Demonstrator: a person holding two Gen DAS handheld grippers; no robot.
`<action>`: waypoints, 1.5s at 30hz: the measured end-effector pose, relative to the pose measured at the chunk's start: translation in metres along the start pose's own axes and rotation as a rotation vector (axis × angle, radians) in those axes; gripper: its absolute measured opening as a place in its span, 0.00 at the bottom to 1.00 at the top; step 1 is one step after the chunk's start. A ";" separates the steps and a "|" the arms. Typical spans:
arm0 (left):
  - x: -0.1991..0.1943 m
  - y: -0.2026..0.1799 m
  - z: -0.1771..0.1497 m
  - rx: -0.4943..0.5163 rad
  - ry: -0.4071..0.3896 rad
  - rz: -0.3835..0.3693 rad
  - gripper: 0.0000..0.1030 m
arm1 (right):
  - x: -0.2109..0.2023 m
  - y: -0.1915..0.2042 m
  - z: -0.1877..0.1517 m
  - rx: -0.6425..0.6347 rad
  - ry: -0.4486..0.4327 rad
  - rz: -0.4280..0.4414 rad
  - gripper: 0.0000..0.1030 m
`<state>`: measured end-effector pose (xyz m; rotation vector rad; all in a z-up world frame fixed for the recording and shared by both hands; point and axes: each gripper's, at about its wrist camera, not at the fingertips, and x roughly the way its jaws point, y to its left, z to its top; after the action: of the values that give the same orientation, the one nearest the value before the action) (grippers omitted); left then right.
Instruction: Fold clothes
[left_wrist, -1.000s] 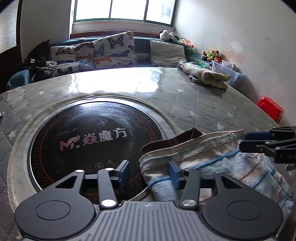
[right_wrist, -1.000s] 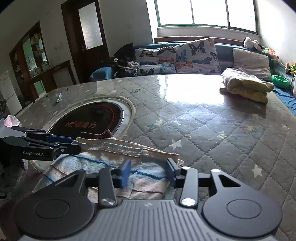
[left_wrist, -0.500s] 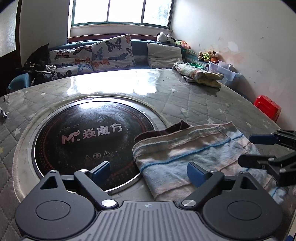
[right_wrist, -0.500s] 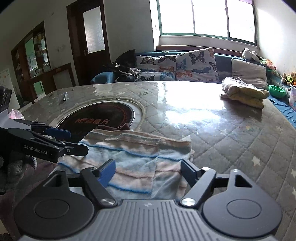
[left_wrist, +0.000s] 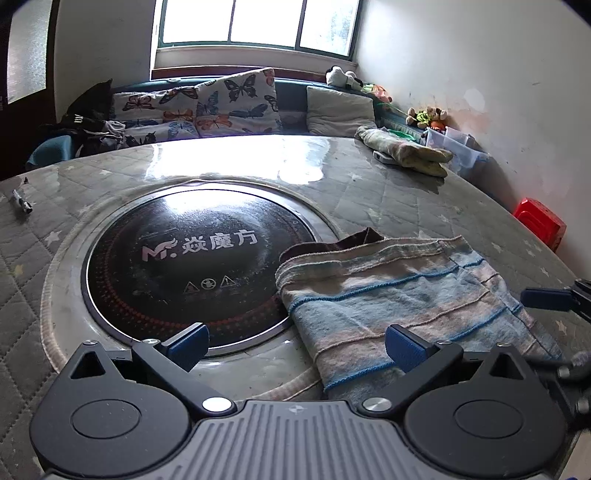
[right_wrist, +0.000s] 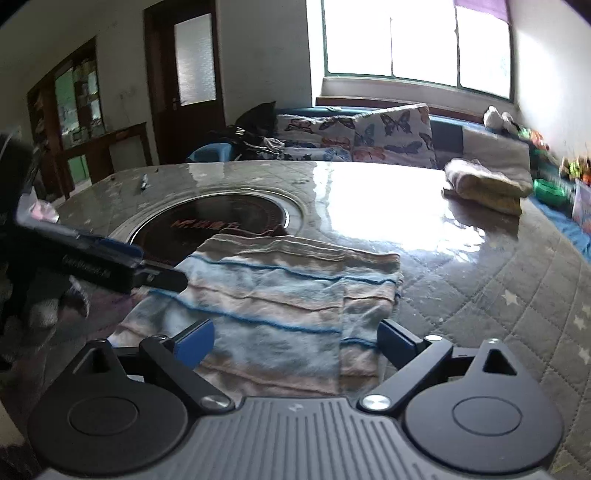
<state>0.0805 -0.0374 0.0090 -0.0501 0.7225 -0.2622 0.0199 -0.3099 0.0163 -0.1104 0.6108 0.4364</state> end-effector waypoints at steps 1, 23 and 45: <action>-0.001 0.001 0.000 -0.006 -0.005 0.000 1.00 | -0.003 0.005 -0.001 -0.021 -0.006 0.002 0.97; -0.025 0.007 -0.018 -0.126 0.010 0.015 1.00 | -0.027 0.040 -0.015 -0.079 -0.052 0.060 1.00; -0.004 -0.006 -0.010 -0.117 0.042 -0.080 0.63 | 0.015 -0.068 -0.013 0.391 0.033 0.056 0.46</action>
<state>0.0695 -0.0420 0.0052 -0.1850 0.7784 -0.2978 0.0533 -0.3687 -0.0045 0.2727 0.7220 0.3627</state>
